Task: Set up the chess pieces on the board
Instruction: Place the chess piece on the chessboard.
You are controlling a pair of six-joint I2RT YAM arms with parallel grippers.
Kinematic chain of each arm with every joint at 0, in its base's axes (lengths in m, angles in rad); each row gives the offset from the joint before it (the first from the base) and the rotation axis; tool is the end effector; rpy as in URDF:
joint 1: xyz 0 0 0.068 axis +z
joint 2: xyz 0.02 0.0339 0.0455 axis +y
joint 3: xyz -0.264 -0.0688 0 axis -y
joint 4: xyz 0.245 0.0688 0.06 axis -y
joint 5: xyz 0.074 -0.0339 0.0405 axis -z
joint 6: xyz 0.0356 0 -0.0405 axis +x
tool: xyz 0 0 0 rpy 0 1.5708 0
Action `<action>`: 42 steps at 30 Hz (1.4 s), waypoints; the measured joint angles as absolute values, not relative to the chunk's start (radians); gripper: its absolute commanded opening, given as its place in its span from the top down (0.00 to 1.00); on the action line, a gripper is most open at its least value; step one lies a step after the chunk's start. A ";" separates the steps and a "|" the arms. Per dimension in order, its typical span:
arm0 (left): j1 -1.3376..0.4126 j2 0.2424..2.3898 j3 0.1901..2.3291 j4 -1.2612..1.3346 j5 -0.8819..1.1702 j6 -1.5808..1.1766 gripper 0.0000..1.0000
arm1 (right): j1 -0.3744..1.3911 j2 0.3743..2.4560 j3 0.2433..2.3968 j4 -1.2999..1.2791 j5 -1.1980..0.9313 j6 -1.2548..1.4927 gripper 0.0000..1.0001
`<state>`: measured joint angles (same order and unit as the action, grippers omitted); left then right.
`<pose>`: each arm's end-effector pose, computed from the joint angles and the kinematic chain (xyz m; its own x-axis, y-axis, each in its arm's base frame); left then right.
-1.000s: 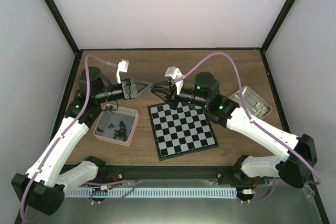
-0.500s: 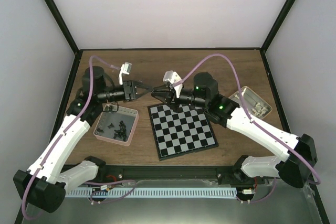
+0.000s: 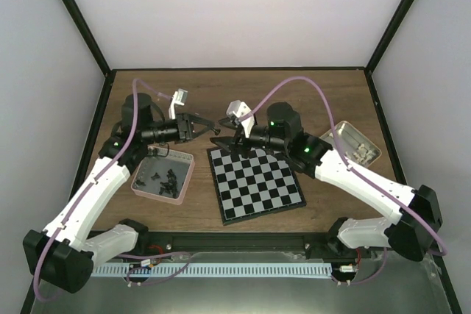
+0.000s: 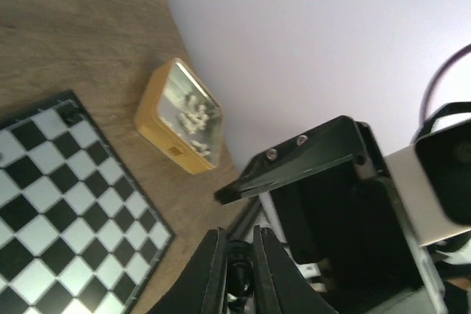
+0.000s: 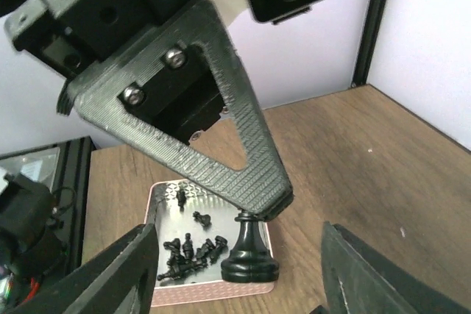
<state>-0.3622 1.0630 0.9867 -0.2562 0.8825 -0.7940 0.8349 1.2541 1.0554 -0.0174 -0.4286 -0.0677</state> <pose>0.2070 -0.1078 0.3538 -0.8613 -0.1581 -0.4828 0.4186 0.3176 -0.8508 0.1862 0.2276 0.3520 -0.0796 -0.1795 -0.9805 -0.9542 0.2982 0.0228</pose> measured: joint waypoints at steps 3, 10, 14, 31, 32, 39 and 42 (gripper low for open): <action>-0.362 1.074 0.989 -0.294 0.822 -0.733 0.96 | 0.834 1.251 1.038 -0.010 -0.397 -0.028 0.28; -0.398 1.124 1.003 -0.389 0.524 -0.566 0.96 | 0.822 1.161 0.865 -0.006 -0.237 0.155 0.25; -0.496 1.190 1.004 -0.392 0.336 -0.508 0.96 | 0.780 1.110 0.809 -0.047 -0.074 0.343 0.25; -0.728 1.550 0.971 -0.242 -0.105 -0.458 0.96 | 0.678 0.943 0.684 -0.173 0.197 0.746 0.24; -0.729 1.565 0.971 -0.232 -0.113 -0.454 0.96 | 0.678 0.944 0.684 -0.174 0.200 0.750 0.24; -0.735 1.645 0.971 -0.169 -0.148 -0.426 0.96 | 0.677 0.965 0.683 -0.175 0.204 0.767 0.23; -0.743 1.671 0.971 -0.158 -0.162 -0.418 0.96 | 0.677 0.973 0.683 -0.175 0.203 0.769 0.23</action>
